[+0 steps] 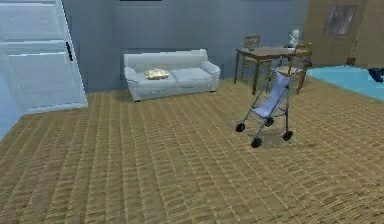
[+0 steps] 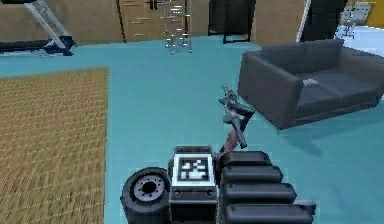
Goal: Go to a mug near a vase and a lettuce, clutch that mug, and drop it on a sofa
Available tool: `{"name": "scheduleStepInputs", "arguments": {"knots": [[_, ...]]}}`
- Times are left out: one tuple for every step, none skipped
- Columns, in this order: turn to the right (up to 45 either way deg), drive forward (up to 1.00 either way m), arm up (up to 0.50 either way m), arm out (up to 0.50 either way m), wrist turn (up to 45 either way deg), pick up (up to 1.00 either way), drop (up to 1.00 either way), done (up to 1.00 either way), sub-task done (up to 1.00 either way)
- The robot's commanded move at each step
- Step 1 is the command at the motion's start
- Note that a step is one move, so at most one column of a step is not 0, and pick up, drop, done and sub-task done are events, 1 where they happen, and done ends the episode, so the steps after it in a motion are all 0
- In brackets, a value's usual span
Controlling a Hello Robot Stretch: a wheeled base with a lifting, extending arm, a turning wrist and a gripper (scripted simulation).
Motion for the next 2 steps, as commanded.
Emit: {"name": "scheduleStepInputs", "arguments": {"knots": [[0.0,1.0,0.0,0.0,0.0,0.0,0.0,0.0,0.0],[-3.0,0.0,0.0,0.0,0.0,0.0,0.0,0.0,0.0]]}}
